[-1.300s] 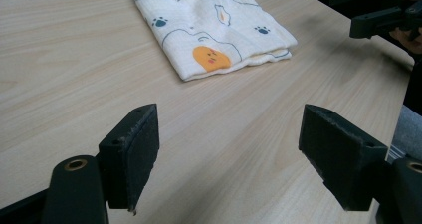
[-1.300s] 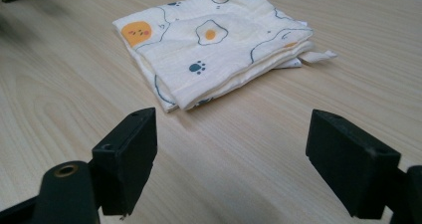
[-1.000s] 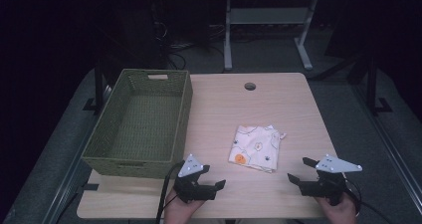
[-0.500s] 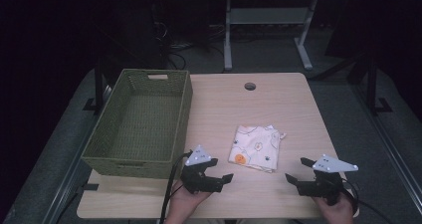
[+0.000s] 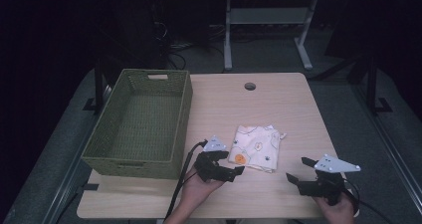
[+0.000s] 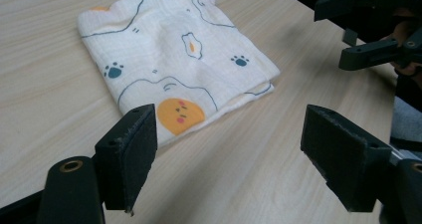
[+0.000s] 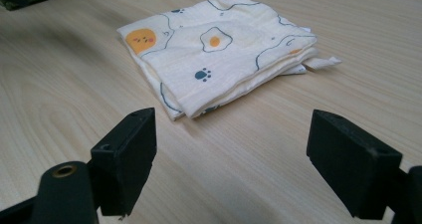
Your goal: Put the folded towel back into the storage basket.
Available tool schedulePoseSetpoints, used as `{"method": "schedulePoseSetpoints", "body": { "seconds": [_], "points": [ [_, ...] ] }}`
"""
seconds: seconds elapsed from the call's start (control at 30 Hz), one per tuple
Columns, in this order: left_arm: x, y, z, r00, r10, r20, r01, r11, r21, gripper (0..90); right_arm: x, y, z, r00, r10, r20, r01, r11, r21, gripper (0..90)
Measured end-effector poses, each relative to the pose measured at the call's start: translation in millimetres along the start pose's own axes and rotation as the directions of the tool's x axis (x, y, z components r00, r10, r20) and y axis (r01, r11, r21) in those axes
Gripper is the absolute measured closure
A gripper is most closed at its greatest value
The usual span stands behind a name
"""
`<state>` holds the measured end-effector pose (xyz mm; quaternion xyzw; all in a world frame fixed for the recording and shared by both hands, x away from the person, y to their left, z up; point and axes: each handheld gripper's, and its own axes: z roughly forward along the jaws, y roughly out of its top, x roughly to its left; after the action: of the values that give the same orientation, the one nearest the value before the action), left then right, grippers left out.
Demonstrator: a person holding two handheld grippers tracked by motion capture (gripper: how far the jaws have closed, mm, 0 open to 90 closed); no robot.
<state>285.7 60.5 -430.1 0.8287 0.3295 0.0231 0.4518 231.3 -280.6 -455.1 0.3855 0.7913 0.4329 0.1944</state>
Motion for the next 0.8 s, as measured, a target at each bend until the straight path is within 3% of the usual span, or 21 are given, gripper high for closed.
{"method": "schedulePoseSetpoints", "body": {
  "seconds": [0.27,0.43,0.8],
  "points": [
    [3.0,11.2,12.0,0.9999,-0.012,-0.002,0.012,0.9999,0.004,22.7,0.6,-0.3,-1.1,1.0,0.002,-0.002,-0.002,1.0,-0.006,19.2],
    [1.7,18.5,21.3,0.9999,0.011,-0.011,-0.011,0.9995,0.03,22.8,-1.2,-0.6,-1.1,0.9999,0.011,-0.005,-0.011,1.0,-0.008,19.2],
    [2.6,35.8,38.7,0.9999,0.007,-0.013,-0.006,0.9988,0.048,23.0,-3.3,0.6,-3.1,0.9992,0.036,-0.018,-0.036,0.999,-0.027,19.1]
  ]
}}
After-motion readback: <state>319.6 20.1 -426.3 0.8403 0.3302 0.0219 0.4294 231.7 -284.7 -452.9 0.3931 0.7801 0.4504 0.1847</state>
